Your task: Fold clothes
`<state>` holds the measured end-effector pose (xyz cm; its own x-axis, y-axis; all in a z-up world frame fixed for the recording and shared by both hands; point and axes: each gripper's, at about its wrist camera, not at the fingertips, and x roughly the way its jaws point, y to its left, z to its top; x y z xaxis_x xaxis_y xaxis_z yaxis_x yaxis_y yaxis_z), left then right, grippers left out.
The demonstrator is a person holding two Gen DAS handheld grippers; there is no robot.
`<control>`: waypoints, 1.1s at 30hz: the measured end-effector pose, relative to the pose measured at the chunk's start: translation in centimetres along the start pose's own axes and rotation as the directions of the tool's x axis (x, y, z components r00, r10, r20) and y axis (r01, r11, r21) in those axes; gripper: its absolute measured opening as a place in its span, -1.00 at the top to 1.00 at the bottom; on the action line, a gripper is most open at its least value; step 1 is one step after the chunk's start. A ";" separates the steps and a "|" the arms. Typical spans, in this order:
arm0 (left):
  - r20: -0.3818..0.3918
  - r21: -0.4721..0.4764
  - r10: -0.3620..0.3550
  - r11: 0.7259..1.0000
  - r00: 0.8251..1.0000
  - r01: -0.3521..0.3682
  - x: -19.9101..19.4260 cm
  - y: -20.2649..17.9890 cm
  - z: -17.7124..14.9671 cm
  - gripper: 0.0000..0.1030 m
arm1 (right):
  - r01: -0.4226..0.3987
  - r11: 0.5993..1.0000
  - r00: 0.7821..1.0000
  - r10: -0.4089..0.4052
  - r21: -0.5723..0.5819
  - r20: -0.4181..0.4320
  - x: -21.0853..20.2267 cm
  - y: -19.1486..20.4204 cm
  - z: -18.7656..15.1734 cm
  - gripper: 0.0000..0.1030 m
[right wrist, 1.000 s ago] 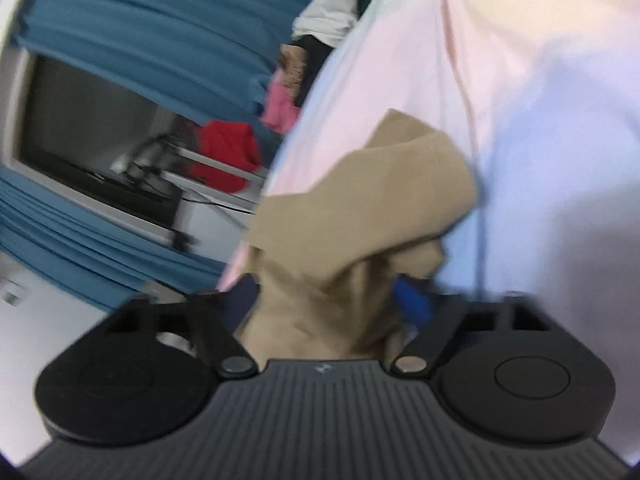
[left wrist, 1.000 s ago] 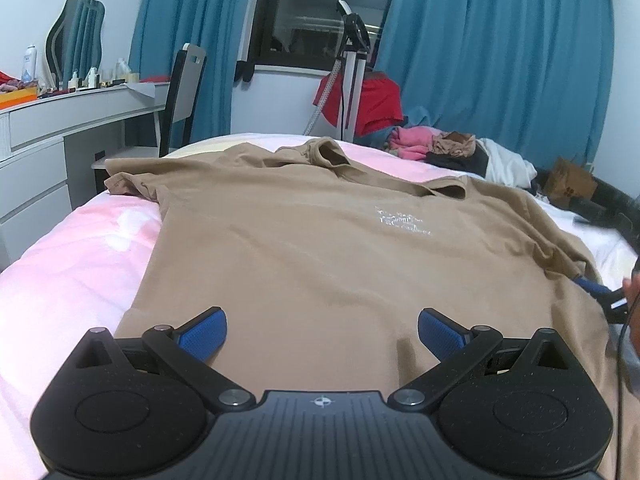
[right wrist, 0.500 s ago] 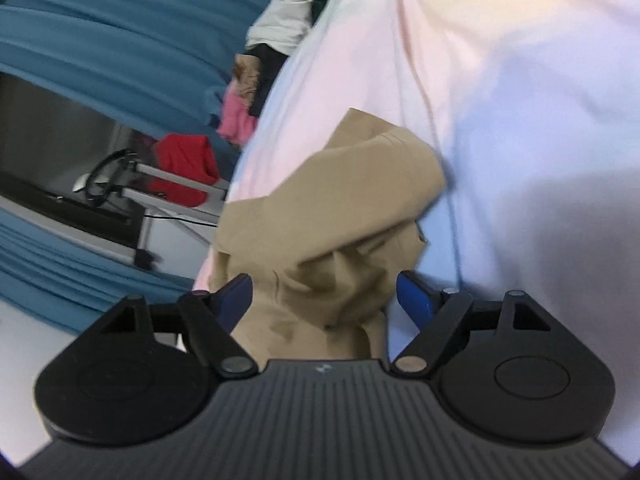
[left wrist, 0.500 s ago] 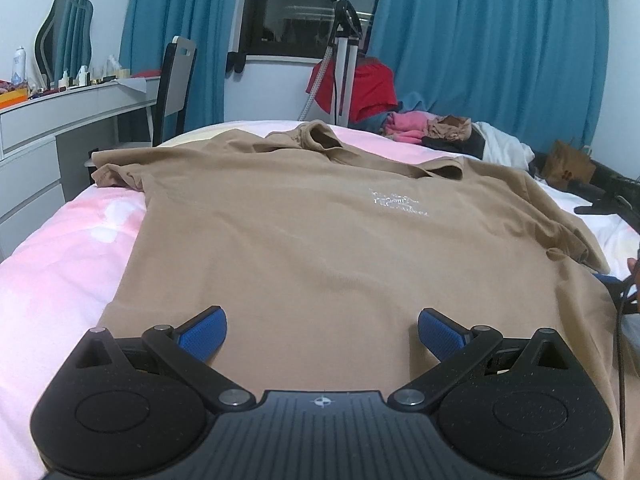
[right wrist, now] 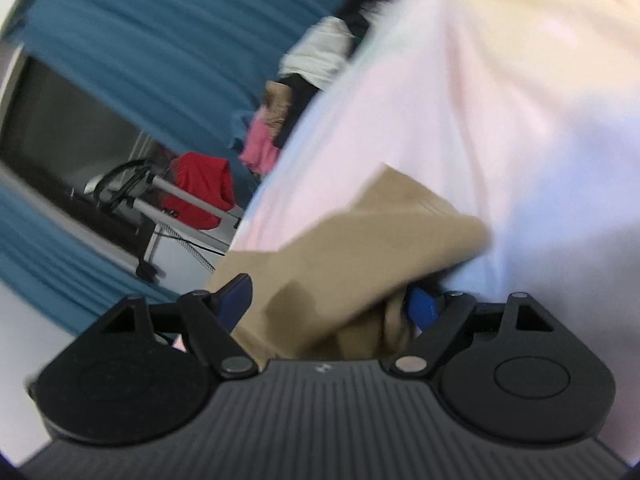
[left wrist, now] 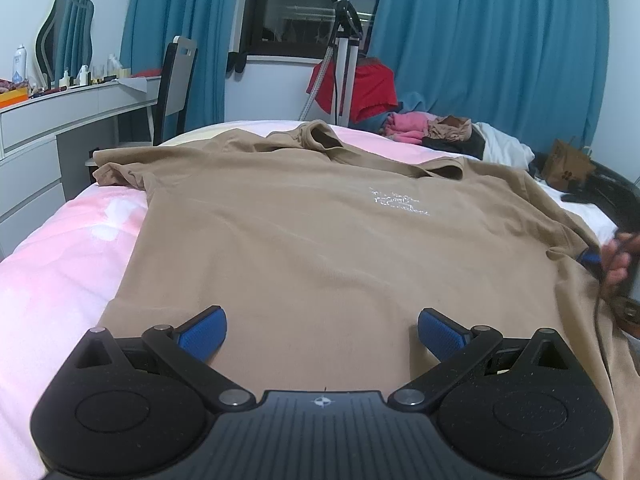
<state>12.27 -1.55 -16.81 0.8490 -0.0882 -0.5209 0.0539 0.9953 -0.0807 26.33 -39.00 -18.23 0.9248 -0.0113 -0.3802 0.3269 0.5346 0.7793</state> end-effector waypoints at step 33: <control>-0.016 0.065 0.022 0.998 1.000 -0.021 0.8 0.2 -0.4 -1.00 | -0.036 0.991 0.999 0.032 0.128 0.033 3.5 -2.6 5.7 -0.71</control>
<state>12.73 -1.48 -17.60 0.8416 -0.0672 -0.5359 0.0703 0.9974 -0.0148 29.83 -45.24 -18.76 0.9407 -0.0225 -0.3384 0.3157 0.4223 0.8497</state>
